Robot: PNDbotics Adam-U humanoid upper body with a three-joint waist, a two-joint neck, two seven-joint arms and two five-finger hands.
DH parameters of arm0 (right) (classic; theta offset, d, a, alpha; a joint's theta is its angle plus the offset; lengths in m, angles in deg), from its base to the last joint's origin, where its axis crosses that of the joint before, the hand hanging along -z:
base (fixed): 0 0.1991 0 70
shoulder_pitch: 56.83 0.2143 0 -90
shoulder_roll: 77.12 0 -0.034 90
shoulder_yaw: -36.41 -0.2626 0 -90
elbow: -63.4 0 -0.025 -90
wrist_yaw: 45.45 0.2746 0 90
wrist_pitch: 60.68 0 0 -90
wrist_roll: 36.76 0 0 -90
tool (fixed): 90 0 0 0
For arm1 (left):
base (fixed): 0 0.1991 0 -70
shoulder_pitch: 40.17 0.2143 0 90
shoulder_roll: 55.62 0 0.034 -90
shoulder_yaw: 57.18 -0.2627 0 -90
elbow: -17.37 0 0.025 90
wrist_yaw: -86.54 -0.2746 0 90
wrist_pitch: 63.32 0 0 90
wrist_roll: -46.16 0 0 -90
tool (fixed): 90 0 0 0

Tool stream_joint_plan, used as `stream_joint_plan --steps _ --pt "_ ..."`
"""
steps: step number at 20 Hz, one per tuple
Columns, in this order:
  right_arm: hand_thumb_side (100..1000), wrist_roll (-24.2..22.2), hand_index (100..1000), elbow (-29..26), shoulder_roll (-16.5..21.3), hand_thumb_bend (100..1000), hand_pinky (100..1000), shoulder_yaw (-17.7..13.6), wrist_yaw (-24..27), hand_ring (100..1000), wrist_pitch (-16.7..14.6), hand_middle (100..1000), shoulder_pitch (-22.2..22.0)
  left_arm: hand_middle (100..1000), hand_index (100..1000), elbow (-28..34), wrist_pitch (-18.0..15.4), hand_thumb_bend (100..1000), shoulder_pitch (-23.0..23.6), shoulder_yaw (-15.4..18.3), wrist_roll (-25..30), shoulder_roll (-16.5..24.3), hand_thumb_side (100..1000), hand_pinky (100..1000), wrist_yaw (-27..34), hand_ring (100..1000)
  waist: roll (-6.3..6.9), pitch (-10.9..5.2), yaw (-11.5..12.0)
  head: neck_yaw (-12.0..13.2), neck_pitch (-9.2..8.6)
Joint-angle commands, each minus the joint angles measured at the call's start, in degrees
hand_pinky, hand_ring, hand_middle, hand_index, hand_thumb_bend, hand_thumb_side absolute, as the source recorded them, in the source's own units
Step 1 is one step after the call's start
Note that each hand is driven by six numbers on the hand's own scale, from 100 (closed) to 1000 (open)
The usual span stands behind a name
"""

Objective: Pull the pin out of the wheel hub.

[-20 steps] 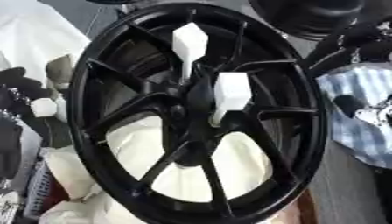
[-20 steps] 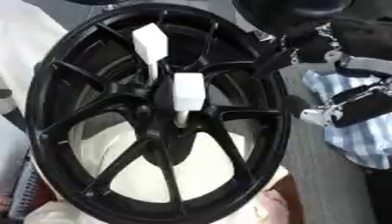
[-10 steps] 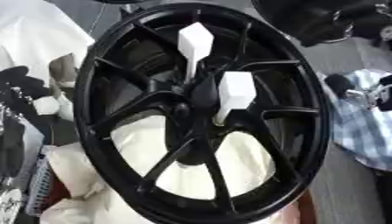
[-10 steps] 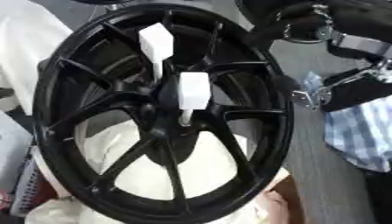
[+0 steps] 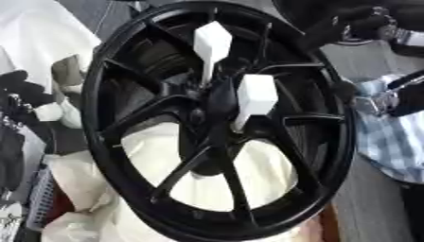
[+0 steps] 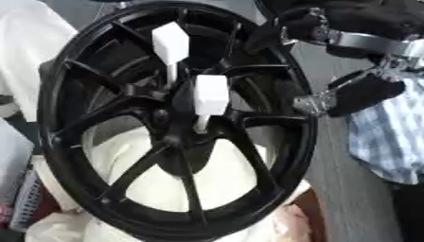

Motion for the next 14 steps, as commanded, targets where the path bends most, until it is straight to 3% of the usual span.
stream_joint_plan --steps 1,8,14 --pt "211 -0.6 907 -0.5 0.4 100 880 -0.2 -1.3 870 1.1 873 0.9 577 761 0.9 0.1 100 -0.1 0.5 -0.2 0.1 678 729 -0.3 599 0.41 -1.48 0.0 0.0 0.14" --pt "219 0.8 910 -0.5 -0.9 100 886 0.9 -6.9 879 3.7 883 0.6 576 761 0.9 0.2 100 -0.5 0.5 -0.1 -0.1 682 730 -0.3 598 0.27 -0.99 0.8 -0.6 -0.58" --pt "212 -0.5 924 -0.5 -2.0 100 894 1.4 -7.6 892 5.6 896 0.9 576 761 0.9 0.6 100 -0.4 0.4 -0.1 -0.4 685 730 -0.6 598 0.14 -0.96 1.0 -0.3 -0.32"
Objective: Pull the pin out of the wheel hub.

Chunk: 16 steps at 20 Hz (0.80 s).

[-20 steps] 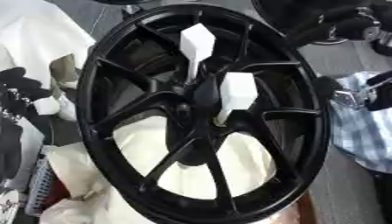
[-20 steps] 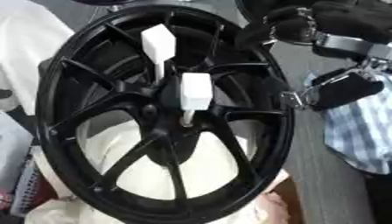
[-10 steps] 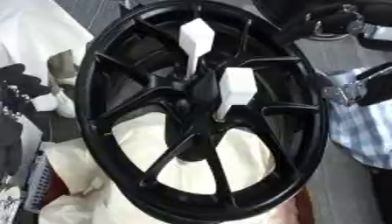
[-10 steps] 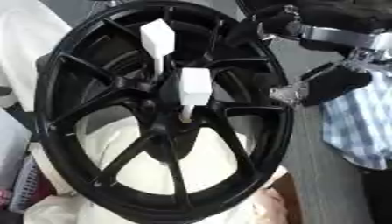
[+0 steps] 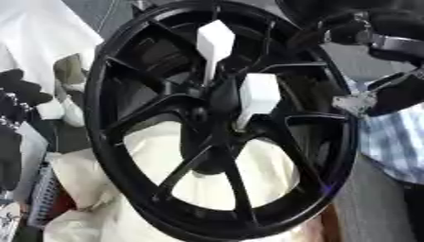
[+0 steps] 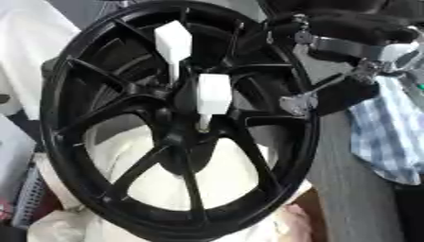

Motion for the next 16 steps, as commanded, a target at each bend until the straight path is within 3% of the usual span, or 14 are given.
stream_joint_plan --steps 1,9,16 --pt "211 -0.7 926 -0.5 0.4 100 893 -0.4 -0.8 892 1.1 895 1.0 576 761 0.9 0.2 100 -0.3 0.2 0.0 0.1 685 730 -0.4 598 0.34 -1.03 0.0 0.3 -0.20" --pt "208 -1.6 934 -0.5 -1.0 100 890 0.0 -2.3 888 4.4 892 1.1 577 761 0.9 0.5 100 -0.1 0.3 -0.1 -0.1 687 730 -0.5 598 0.33 -1.20 -0.4 1.0 0.07" --pt "194 0.3 942 -0.5 -2.1 100 879 1.3 -2.6 874 7.2 883 1.0 577 761 0.9 0.8 100 -0.3 0.1 0.0 -0.2 693 731 -1.0 598 -0.12 -0.62 0.1 1.3 -0.06"
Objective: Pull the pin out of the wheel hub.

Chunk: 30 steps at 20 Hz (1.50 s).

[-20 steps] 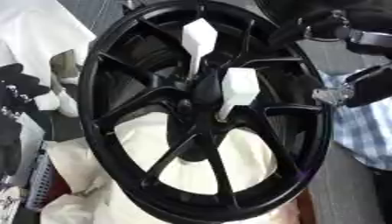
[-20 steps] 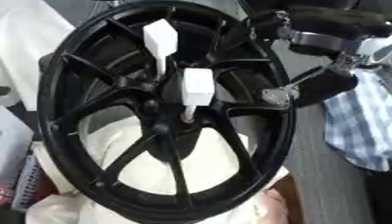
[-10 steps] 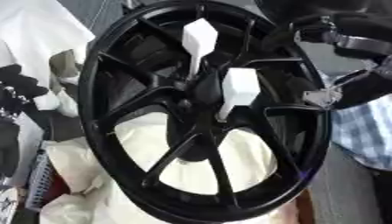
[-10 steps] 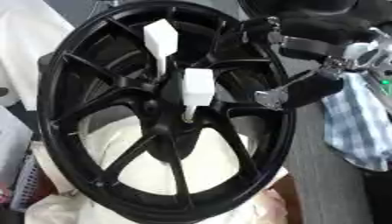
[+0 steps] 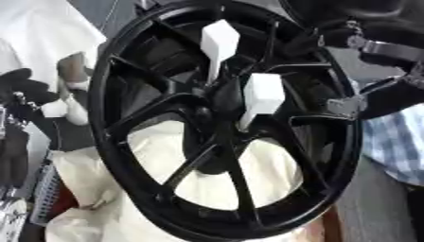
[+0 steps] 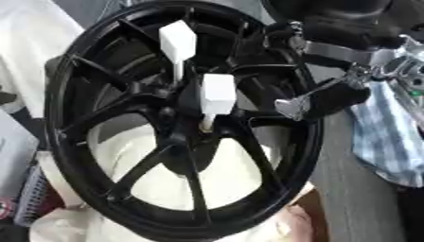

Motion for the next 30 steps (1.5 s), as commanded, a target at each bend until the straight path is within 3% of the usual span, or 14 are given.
stream_joint_plan --steps 1,13,20,21,23,25,30 --pt "191 0.7 945 -0.5 0.4 100 876 0.1 -0.4 871 1.7 882 0.6 577 761 0.9 0.3 100 -0.5 0.1 0.0 0.3 694 731 -0.5 598 0.19 -0.73 0.2 0.1 -0.11" --pt "216 1.1 953 -0.5 -1.0 100 883 1.2 -0.8 882 5.5 884 0.9 577 761 0.9 0.5 100 -1.0 0.3 -0.5 -0.1 699 731 -0.8 598 -0.63 0.07 2.0 -2.2 0.23" --pt "356 0.2 970 -0.5 -1.2 100 885 1.3 0.9 892 5.3 887 1.0 577 761 0.9 0.9 100 -1.0 0.3 -0.5 -0.2 704 732 -0.9 598 -0.84 0.11 1.9 -2.4 -0.08" --pt "342 0.3 969 -0.5 -1.2 100 885 1.2 1.4 890 5.4 885 1.0 577 761 0.9 1.0 100 -1.0 0.3 -0.5 -0.2 705 732 -1.0 598 -0.87 0.12 1.9 -2.4 -0.10" --pt "201 1.6 966 -0.5 -1.1 100 888 0.2 1.9 887 5.2 884 1.5 577 761 0.9 1.1 100 -1.0 0.3 -0.4 -0.3 706 733 -1.1 598 -0.89 0.12 1.9 -2.6 -0.12" --pt "143 3.5 961 -0.5 -0.3 100 895 -0.8 1.8 892 4.2 885 1.9 577 762 0.9 1.3 100 -0.7 0.3 -0.4 -0.4 707 733 -1.4 598 -0.82 -0.03 1.9 -2.6 -0.16" --pt "165 5.5 956 -0.5 1.4 100 901 -1.4 1.7 886 1.6 887 1.9 578 762 0.9 1.6 100 0.3 0.5 -0.6 -0.8 700 734 -1.2 599 -0.03 -1.67 1.0 -2.2 0.17"
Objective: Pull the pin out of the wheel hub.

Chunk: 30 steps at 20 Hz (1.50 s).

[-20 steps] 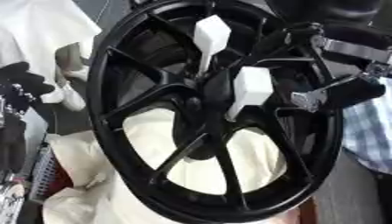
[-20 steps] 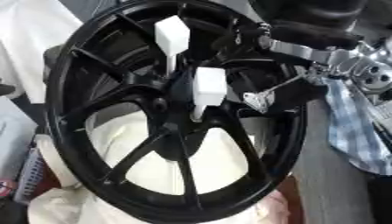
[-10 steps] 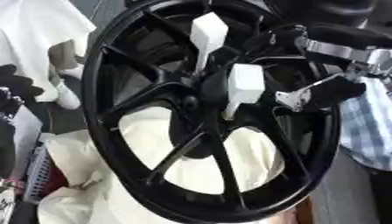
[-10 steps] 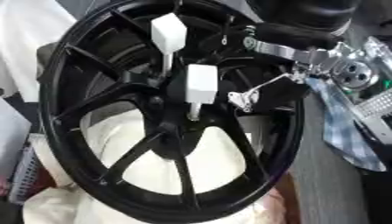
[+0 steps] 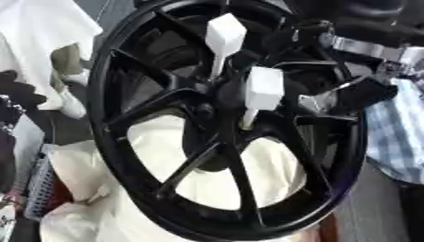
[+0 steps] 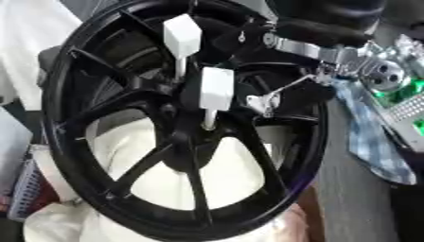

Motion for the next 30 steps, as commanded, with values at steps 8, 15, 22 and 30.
stream_joint_plan --steps 8,15,22,30 --pt "165 1.4 955 -0.5 4.1 100 899 -2.0 3.6 879 -1.6 889 0.5 578 762 0.9 0.7 100 1.5 1.2 -0.8 -0.6 694 734 1.2 600 2.41 -4.26 -1.9 1.3 2.80" --pt "140 0.9 961 -0.5 2.8 100 893 -1.4 6.2 872 -0.7 887 1.1 578 763 0.9 1.0 100 1.7 1.5 -1.1 -0.7 700 734 1.2 593 2.60 -4.14 -2.1 1.4 2.87" --pt "210 0.5 962 -0.5 0.4 100 889 0.7 6.1 872 1.2 888 1.2 578 763 0.9 1.6 100 1.6 1.6 -1.4 -0.8 713 735 0.8 586 2.14 -3.50 -2.1 2.1 2.87" --pt "294 1.2 950 -0.5 -0.9 100 893 2.8 4.7 874 1.0 886 1.9 577 762 0.9 2.0 100 1.3 1.5 -1.5 -0.7 720 735 0.5 585 1.49 -2.99 -1.3 1.8 2.87"
